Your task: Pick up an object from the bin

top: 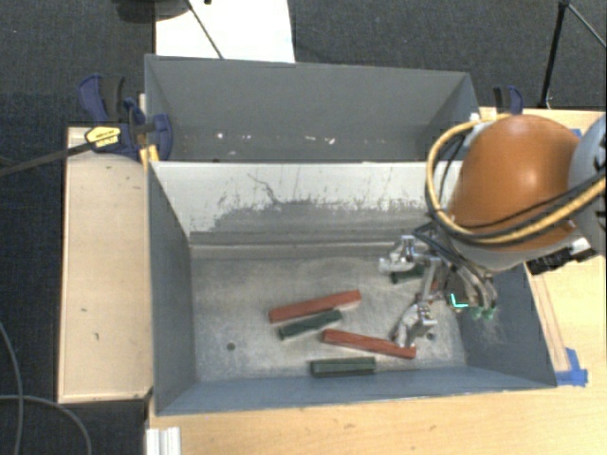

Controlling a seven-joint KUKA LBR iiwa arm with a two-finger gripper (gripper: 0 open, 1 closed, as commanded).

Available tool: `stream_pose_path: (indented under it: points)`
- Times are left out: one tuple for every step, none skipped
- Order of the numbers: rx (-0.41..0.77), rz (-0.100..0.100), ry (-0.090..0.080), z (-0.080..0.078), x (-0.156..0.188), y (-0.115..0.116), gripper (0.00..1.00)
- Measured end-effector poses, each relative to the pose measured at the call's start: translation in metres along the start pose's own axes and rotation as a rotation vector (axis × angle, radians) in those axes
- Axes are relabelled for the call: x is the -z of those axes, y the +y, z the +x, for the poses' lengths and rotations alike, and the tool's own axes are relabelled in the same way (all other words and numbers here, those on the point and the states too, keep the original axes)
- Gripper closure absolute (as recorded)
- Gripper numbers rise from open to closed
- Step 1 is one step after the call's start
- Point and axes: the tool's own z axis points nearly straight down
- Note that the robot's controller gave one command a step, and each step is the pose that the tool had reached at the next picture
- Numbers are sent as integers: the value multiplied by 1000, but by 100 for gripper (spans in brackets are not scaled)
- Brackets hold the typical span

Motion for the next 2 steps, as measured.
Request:
stream_pose_path:
  points:
    - [-1,0,-8,-1,3,0,0]
    - [11,0,-15,-3,-48,1,0]
